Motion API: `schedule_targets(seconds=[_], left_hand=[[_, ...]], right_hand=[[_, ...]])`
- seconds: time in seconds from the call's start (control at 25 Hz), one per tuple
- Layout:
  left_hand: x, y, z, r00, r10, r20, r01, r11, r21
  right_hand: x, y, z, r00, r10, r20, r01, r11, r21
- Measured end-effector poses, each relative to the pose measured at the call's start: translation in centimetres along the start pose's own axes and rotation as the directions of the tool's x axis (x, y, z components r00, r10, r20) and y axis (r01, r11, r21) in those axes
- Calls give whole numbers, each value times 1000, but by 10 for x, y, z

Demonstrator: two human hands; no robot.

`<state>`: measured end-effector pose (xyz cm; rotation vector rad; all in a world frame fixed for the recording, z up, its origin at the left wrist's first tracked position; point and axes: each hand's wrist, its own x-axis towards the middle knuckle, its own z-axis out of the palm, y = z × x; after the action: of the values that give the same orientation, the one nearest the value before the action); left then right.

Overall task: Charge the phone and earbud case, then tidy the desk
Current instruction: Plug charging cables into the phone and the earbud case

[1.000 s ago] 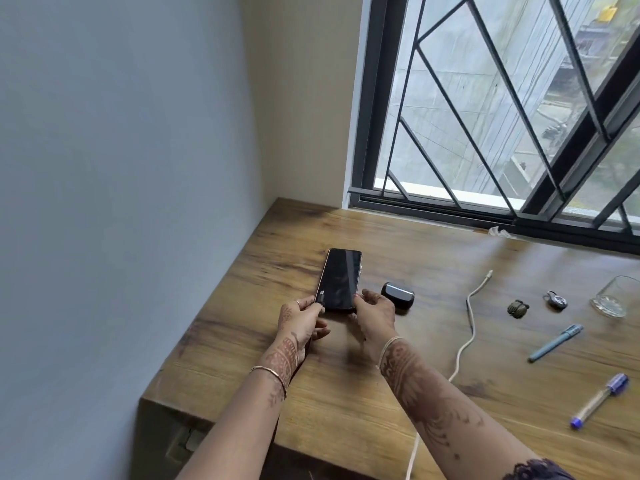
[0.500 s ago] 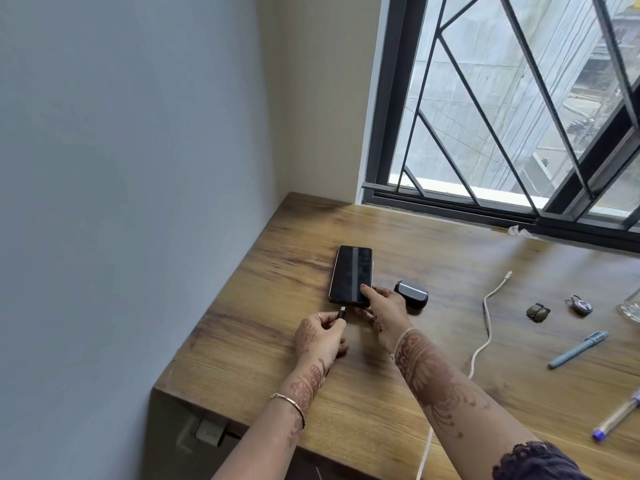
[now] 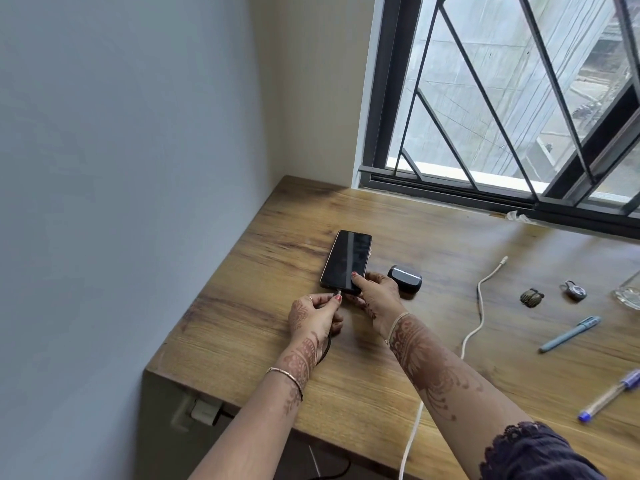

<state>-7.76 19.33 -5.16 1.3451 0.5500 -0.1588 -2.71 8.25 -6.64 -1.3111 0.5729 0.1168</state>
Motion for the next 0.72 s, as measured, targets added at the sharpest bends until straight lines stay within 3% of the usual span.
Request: schedule_targets(seconds=[0.32,0.72], left_hand=[[5,11,-1,993,-102,62,106,993,-60],[4,10,-1,991,-127,53,130,989,-63]], right_hand=[[2,-9,-1,1000,27,-1,-27,999,-28],[-2,-10,3,997,32,-65,-38,995,-89]])
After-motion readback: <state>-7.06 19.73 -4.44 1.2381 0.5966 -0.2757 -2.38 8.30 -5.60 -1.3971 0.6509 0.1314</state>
